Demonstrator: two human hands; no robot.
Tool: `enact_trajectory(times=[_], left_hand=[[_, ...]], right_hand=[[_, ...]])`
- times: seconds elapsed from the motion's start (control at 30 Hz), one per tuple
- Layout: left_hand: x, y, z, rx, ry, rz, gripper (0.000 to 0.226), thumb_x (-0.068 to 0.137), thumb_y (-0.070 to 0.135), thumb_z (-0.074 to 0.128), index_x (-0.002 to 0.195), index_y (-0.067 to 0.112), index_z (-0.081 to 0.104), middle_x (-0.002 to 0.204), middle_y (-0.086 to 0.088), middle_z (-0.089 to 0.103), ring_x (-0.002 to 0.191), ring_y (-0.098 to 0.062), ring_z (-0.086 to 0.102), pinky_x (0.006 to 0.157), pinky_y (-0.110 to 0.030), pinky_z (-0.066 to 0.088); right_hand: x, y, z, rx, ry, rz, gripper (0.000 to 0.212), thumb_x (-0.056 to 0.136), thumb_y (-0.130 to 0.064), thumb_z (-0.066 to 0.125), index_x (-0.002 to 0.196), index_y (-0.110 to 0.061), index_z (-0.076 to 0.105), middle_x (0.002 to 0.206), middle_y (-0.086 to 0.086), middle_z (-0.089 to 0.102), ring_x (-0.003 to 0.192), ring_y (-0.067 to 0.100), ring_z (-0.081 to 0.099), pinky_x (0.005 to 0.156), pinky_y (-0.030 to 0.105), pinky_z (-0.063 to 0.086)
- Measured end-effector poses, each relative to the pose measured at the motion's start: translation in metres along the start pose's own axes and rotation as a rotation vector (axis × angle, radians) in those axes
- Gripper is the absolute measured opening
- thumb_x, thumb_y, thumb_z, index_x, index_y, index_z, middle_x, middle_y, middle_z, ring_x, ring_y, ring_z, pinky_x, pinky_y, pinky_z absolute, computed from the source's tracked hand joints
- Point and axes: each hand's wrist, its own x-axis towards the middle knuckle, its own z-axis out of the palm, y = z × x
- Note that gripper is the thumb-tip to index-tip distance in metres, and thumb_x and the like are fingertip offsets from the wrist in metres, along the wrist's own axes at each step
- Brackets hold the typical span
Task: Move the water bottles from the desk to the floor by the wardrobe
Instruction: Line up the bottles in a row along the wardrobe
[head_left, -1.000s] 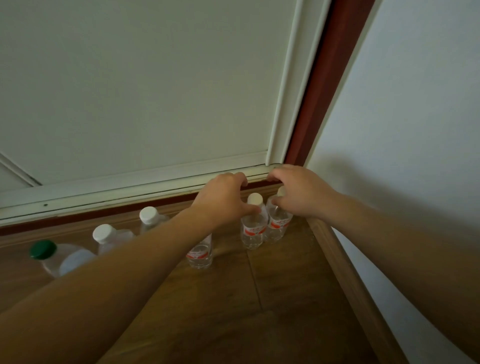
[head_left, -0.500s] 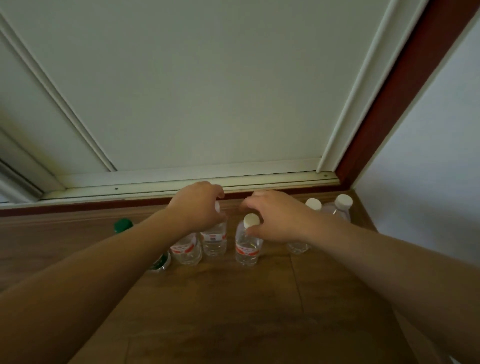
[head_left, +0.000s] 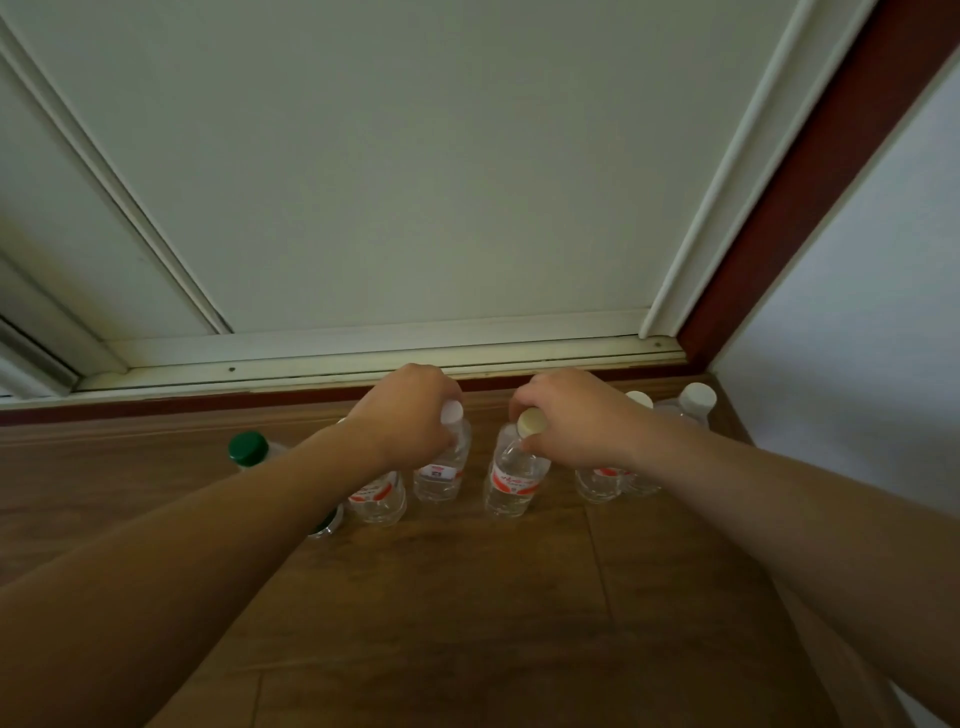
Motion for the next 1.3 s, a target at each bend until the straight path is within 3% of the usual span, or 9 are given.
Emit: enact_trajectory(times=[0.37, 0.63, 0.8, 0.93, 1.07, 1.3], left_hand=[[0.010, 0.022, 0.007, -0.004, -0.015, 0.053, 0.034, 0.084, 0.019, 0.075, 0.117, 0.023, 0.072, 0.112, 0.001, 0.067, 0.101, -0.017, 0.059, 0.082, -0.029, 0.047], [0.021, 0.038, 0.014, -0.064, -0.001, 0.021, 0.019, 0.081, 0.032, 0.080, 0.096, 0.024, 0.071, 0.087, 0.008, 0.064, 0.082, -0.011, 0.059, 0.062, -0.023, 0.042], [0.025, 0.050, 0.018, -0.062, -0.006, 0.007, 0.032, 0.079, 0.043, 0.081, 0.097, 0.020, 0.070, 0.088, 0.005, 0.067, 0.081, -0.012, 0.062, 0.072, -0.033, 0.058], [0.027, 0.055, 0.021, -0.049, 0.016, -0.009, 0.034, 0.079, 0.048, 0.079, 0.091, 0.019, 0.068, 0.082, 0.004, 0.065, 0.075, -0.010, 0.061, 0.058, -0.025, 0.047], [0.029, 0.060, 0.023, -0.037, 0.021, -0.025, 0.037, 0.079, 0.053, 0.079, 0.087, 0.020, 0.063, 0.081, 0.004, 0.062, 0.072, -0.008, 0.058, 0.053, -0.022, 0.038], [0.031, 0.060, 0.017, -0.118, -0.021, 0.084, 0.038, 0.082, 0.018, 0.078, 0.118, 0.023, 0.068, 0.112, 0.005, 0.067, 0.098, -0.013, 0.060, 0.081, -0.027, 0.051]], right_hand=[[-0.014, 0.034, -0.008, -0.013, -0.001, 0.042, 0.034, 0.084, -0.028, 0.073, 0.117, -0.029, 0.066, 0.118, -0.006, 0.064, 0.107, 0.016, 0.058, 0.090, 0.037, 0.052], [-0.018, 0.046, -0.009, -0.002, 0.003, 0.042, 0.032, 0.085, -0.029, 0.072, 0.116, -0.030, 0.066, 0.117, -0.006, 0.064, 0.104, 0.016, 0.058, 0.087, 0.038, 0.052], [-0.019, 0.050, -0.008, 0.020, 0.002, 0.033, 0.031, 0.085, -0.030, 0.072, 0.115, -0.030, 0.065, 0.113, -0.007, 0.063, 0.101, 0.015, 0.057, 0.085, 0.036, 0.051], [-0.020, 0.053, -0.007, 0.033, 0.009, 0.025, 0.030, 0.085, -0.029, 0.072, 0.114, -0.030, 0.066, 0.111, -0.007, 0.064, 0.099, 0.015, 0.059, 0.085, 0.038, 0.053], [-0.021, 0.054, -0.006, 0.046, 0.015, 0.022, 0.031, 0.085, -0.028, 0.070, 0.116, -0.029, 0.065, 0.110, -0.007, 0.065, 0.099, 0.015, 0.059, 0.087, 0.039, 0.053], [-0.020, 0.056, -0.007, 0.034, 0.020, 0.019, 0.031, 0.086, -0.028, 0.068, 0.117, -0.025, 0.065, 0.107, -0.005, 0.065, 0.097, 0.015, 0.059, 0.085, 0.038, 0.053]])
